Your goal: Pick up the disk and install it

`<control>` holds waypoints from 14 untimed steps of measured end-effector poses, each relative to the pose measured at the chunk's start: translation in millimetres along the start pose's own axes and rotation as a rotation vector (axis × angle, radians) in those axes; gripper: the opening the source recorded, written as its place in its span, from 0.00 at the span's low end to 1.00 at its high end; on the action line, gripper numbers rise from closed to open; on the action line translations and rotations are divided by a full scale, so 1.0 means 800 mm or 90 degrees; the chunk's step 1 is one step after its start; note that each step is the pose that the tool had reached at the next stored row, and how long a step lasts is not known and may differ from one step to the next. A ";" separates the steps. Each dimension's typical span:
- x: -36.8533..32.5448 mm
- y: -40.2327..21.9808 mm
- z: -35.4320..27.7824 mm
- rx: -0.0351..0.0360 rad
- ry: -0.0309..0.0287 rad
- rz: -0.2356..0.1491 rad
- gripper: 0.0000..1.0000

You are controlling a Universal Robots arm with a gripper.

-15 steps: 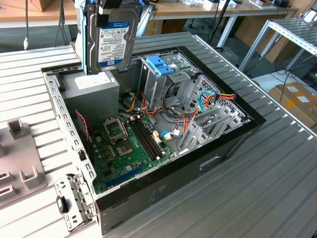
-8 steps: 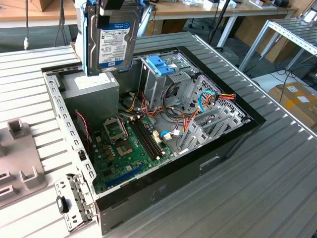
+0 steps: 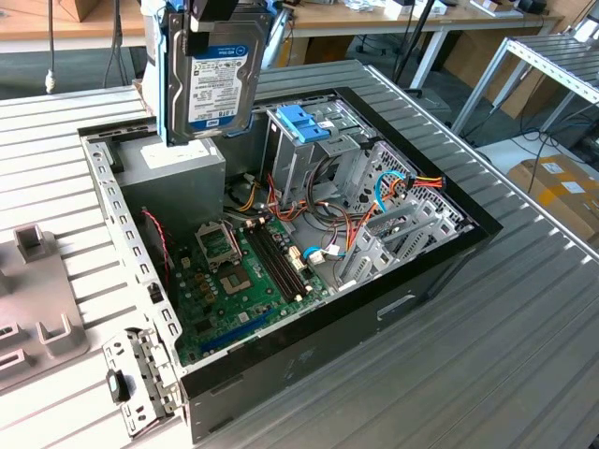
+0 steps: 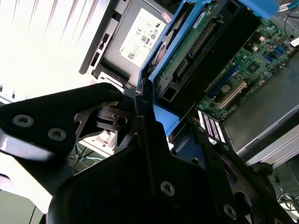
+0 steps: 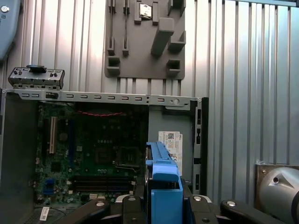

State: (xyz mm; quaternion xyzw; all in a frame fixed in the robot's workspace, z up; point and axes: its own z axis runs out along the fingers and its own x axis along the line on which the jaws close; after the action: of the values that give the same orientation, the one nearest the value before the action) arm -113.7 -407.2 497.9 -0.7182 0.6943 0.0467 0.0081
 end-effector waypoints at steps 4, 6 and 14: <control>0.0027 0.0001 -0.0002 0.0000 0.0000 0.000 0.37; 0.0041 0.0001 -0.0003 0.0000 0.0000 0.000 0.37; 0.0102 0.0003 -0.0008 0.0000 0.0000 0.000 0.37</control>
State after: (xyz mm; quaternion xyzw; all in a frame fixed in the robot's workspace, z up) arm -113.6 -415.4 497.9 -0.7182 0.6943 0.0467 0.0081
